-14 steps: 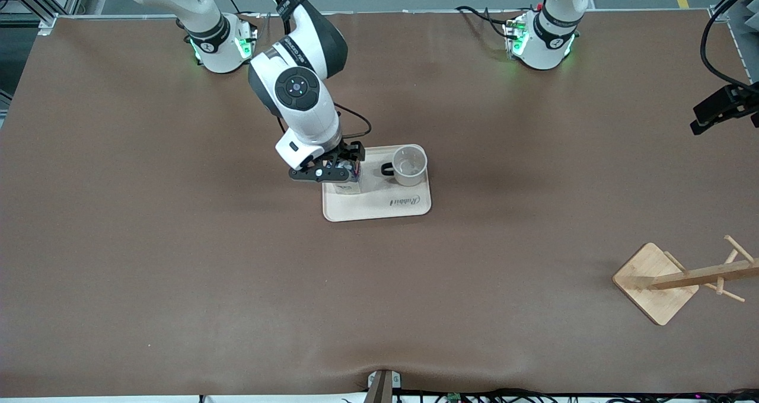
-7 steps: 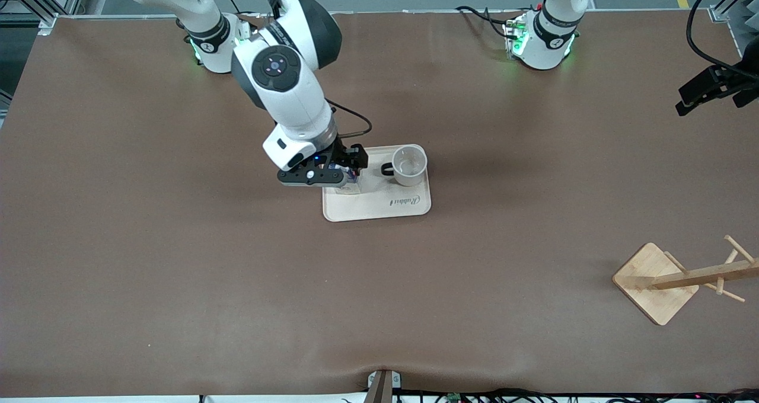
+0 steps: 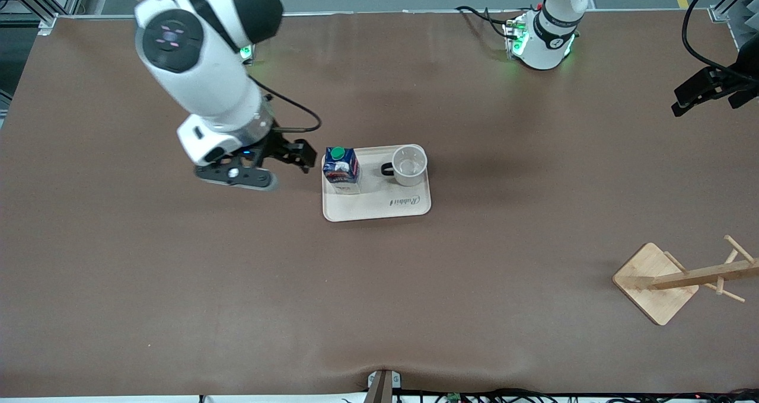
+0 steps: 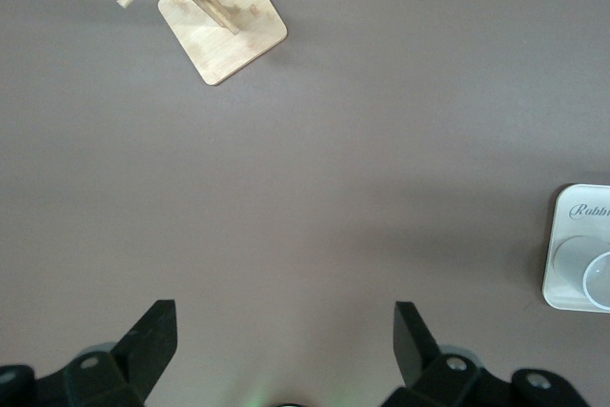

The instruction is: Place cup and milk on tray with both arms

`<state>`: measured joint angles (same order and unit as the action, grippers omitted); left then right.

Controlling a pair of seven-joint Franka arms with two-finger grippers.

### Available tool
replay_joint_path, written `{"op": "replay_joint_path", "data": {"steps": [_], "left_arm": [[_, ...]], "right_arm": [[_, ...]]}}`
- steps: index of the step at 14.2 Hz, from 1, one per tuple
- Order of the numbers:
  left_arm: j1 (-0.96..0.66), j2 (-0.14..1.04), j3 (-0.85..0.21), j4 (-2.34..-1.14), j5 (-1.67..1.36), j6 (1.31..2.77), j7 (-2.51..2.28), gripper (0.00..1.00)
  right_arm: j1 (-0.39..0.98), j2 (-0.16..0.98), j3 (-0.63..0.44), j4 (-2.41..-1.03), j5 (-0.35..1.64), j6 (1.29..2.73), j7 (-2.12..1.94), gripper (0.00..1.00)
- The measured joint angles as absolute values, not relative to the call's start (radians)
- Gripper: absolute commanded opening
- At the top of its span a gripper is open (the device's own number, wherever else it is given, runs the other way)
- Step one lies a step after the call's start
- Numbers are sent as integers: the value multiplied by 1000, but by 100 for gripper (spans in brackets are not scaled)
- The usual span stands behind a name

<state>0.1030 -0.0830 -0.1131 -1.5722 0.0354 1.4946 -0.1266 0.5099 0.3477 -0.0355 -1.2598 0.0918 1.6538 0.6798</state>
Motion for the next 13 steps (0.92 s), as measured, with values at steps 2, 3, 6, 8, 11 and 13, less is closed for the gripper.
{"op": "replay_joint_path", "data": {"steps": [2,3,6,8,11,13], "left_arm": [[104,-83,-113,-1572,35,1495,-127,100],[106,-83,-113,-1572,35,1495,-127,100],[107,-83,-113,-1572,35,1497,-127,100],[107,-83,-112,-1572,35,1498,-127,100],[108,-83,-111,-1572,35,1499,-127,100],[108,-83,-111,-1572,35,1500,-128,100]], "right_arm": [[498,345,-35,-1226,85,1654,679,100],[500,341,-31,-1214,66,1653,679,100],[506,310,-24,-1205,29,1619,685,100],[493,283,-29,-1204,25,1571,691,100],[434,257,-36,-1206,14,1533,686,100],[417,253,-38,-1206,-22,1490,682,100]]}}
